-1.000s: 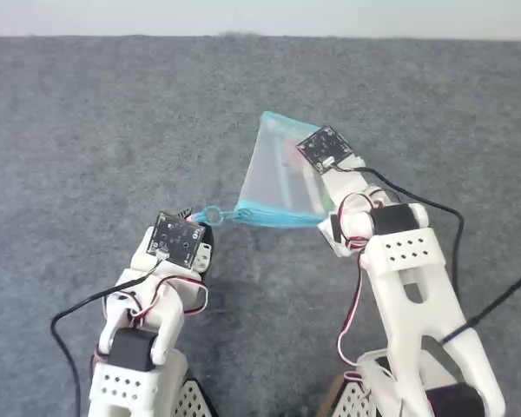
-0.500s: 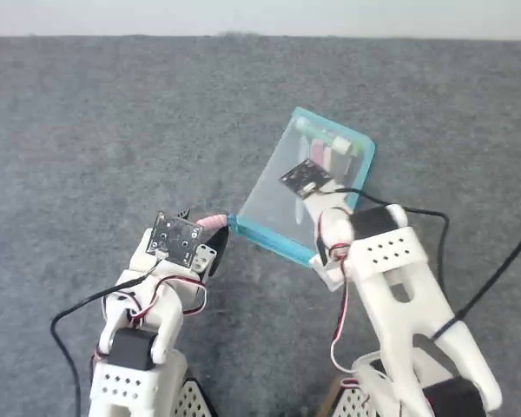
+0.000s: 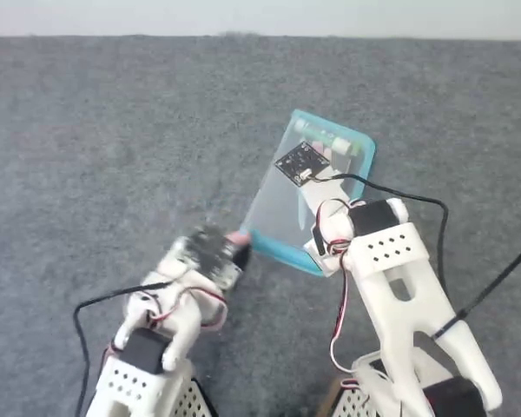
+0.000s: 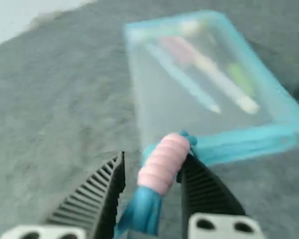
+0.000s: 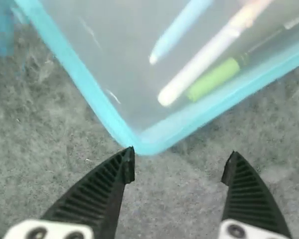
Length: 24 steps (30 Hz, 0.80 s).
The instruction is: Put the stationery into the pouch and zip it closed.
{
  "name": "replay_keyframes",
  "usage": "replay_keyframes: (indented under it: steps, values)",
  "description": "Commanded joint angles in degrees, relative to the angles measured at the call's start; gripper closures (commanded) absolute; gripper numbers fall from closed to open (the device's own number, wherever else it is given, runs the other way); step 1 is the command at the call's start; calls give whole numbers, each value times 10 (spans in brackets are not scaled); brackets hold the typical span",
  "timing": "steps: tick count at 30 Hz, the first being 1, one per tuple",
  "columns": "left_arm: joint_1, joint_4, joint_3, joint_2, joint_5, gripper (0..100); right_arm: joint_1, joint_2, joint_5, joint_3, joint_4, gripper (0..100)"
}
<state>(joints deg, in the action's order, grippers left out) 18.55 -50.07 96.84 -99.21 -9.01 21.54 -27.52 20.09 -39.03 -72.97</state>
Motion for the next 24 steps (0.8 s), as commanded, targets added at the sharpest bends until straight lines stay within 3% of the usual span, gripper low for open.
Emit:
replay_keyframes:
  steps: [1,5,11,16,20,24]
  values:
    - [78,-33,-10,-10,-29,771,0,-6,-7,26,9,718]
    - [9,-25,-27,-10,-24,702,0,-5,-7,16,9,718]
    - [-94,15,-41,-10,31,702,0,-6,-8,11,10,720]
    - [-140,46,-40,-11,55,718,-2,-16,-38,11,11,758]
    - [-158,63,-41,-11,53,801,-58,-80,-40,-29,55,846]
    - [-162,90,-40,-11,53,810,-102,-172,-40,-118,123,887]
